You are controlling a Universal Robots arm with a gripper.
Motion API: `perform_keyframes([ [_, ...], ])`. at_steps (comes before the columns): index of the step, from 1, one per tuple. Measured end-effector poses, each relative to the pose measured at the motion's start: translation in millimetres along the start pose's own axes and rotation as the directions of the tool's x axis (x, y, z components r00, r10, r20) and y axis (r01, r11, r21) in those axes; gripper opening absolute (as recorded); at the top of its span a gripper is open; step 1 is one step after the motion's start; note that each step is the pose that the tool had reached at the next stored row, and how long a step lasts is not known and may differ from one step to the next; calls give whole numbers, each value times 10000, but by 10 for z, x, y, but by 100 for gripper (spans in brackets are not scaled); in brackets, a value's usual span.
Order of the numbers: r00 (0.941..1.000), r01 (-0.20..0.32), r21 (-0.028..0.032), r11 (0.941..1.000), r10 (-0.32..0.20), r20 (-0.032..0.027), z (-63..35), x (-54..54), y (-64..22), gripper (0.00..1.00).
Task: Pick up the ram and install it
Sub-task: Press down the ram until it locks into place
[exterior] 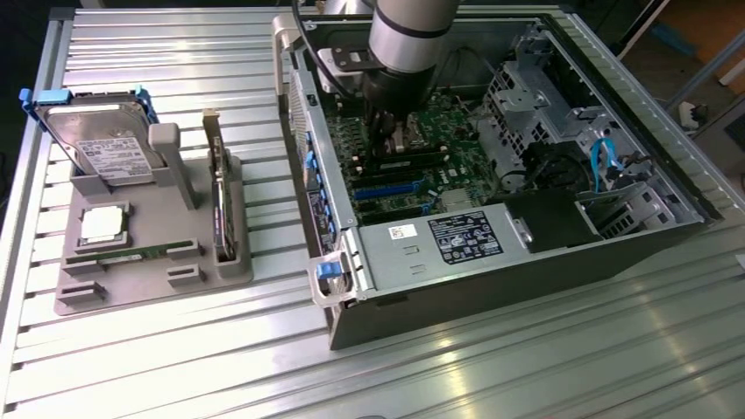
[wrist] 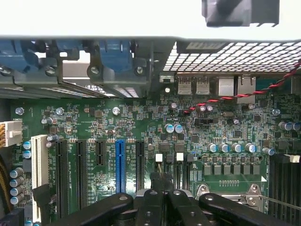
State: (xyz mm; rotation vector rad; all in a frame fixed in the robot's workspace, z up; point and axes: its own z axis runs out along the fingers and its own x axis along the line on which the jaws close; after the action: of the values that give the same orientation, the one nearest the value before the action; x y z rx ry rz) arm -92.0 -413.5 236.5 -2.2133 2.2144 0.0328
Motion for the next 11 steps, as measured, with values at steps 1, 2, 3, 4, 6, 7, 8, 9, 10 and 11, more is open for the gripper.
perform_keyframes([
  [1, 10000, 1, 0, 10000, -1, 0, 1, 4, 1, 11],
  [2, 10000, 0, 0, 10000, 0, 0, 2, 8, 1, 11],
  [3, 10000, 0, 1, 10000, 0, 0, 2, 9, 1, 11],
  [4, 10000, -1, 0, 10000, 1, -3, 2, 10, 1, 11],
  [6, 10000, 0, 1, 10000, 0, -3, 2, 10, 1, 11],
  [7, 10000, 0, 0, 10000, 0, -3, 2, 12, 2, 11],
  [8, 10000, 1, 0, 10000, -1, -3, 3, 17, 1, 11],
  [9, 10000, 2, 0, 10000, -2, -3, 3, 23, 1, 11],
  [10, 10000, 0, 0, 10000, 0, -2, 4, 27, 2, 11],
  [11, 10000, 0, 0, 10000, 0, -3, 4, 27, 2, 11],
])
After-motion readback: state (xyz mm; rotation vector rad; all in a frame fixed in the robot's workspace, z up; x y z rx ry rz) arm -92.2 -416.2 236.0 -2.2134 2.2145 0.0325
